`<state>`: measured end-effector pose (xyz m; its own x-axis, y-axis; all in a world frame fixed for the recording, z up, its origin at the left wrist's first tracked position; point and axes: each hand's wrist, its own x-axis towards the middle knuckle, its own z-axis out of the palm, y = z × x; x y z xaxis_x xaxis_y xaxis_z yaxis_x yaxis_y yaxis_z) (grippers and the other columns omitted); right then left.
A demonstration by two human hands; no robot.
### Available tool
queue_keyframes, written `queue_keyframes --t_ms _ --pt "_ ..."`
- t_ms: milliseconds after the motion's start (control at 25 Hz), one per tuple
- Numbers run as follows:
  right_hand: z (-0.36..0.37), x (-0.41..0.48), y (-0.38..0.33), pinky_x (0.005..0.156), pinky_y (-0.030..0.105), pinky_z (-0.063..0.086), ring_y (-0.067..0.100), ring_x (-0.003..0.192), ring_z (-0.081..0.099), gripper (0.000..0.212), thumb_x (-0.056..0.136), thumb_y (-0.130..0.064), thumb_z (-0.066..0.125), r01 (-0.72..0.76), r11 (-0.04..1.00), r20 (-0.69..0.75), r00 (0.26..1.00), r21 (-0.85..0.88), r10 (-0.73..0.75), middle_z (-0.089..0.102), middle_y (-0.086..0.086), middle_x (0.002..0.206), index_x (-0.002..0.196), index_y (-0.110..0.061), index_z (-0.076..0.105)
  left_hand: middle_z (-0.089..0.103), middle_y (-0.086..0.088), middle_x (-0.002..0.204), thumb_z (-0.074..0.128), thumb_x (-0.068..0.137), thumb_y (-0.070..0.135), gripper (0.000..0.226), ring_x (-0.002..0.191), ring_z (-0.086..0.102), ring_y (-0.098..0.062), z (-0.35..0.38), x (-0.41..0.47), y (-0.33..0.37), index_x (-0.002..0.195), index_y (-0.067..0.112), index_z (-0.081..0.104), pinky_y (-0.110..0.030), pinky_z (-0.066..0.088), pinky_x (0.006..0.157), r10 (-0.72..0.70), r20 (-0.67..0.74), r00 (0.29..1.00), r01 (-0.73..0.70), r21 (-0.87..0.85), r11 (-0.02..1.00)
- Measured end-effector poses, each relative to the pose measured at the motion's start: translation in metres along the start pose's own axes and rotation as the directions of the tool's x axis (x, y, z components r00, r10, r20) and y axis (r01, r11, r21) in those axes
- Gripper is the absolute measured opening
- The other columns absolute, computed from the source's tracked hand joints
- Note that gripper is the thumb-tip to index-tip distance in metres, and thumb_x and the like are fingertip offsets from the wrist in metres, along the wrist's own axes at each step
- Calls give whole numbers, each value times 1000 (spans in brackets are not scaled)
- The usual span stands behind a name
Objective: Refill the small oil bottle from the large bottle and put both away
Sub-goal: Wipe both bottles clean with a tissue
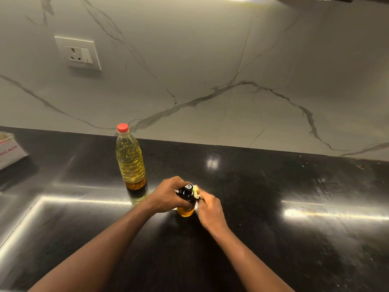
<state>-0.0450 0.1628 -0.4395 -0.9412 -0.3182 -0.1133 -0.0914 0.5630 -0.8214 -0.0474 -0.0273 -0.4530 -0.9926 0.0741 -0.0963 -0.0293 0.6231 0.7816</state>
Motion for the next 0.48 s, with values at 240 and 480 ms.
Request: queue_keyframes --t_ms 240,480 --pt "19 -1 13 63 31 41 10 69 55 27 93 0 49 -202 972 12 979 123 202 64 -4 69 76 -7 69 60 16 123 94 65 35 67 118 61 -11 -8 3 -3 127 34 68 -41 54 105 -39 101 994 44 -40 998" --pt "18 2 15 67 32 45 12 72 59 30 94 -3 49 -204 941 17 978 271 207 68 -3 72 78 -11 74 60 18 122 93 66 35 69 118 61 -9 -9 2 -4 130 33 67 -41 54 106 -34 110 993 39 -47 998"
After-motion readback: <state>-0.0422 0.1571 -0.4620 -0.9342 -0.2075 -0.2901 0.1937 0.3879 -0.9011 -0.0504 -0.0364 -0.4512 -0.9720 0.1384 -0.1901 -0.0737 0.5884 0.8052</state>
